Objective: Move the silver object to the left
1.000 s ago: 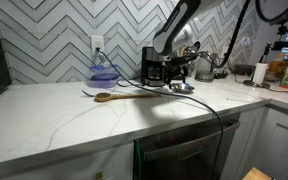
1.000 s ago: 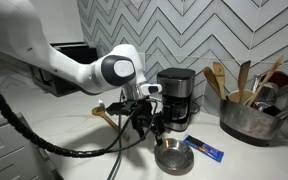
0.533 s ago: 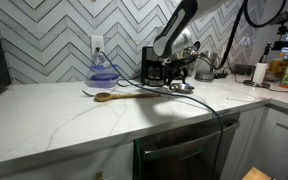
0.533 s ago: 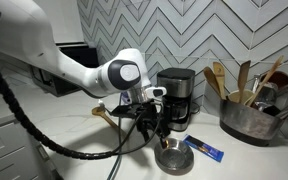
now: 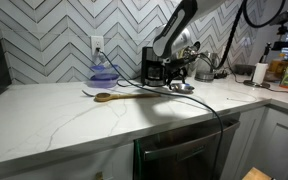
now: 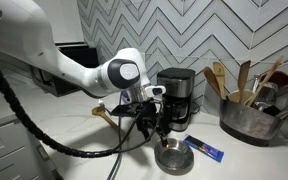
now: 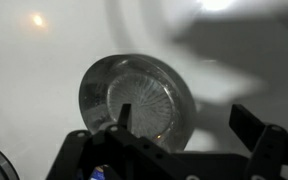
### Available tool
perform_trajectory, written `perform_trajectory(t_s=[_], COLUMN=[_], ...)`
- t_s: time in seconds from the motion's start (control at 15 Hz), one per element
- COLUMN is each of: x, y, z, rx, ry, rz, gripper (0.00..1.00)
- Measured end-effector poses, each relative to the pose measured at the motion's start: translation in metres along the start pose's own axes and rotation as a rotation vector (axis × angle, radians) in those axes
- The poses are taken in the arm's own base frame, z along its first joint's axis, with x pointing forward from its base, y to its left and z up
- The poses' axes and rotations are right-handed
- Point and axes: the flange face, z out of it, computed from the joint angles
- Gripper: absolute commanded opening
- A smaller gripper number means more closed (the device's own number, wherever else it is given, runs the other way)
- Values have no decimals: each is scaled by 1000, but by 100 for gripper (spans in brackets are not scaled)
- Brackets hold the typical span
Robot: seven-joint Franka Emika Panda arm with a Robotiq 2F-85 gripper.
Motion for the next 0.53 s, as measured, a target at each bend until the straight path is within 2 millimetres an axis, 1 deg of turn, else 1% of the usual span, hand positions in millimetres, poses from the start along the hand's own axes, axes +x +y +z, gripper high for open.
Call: perform_trajectory(t_s=[0.27, 0.47, 0.53], x=[2, 4, 5], y=[-5, -11, -13], z=[2, 9, 11], rx=[-72, -107, -115], ry=[15, 16, 15], rz=[-1, -6, -7], gripper=[100, 65, 58])
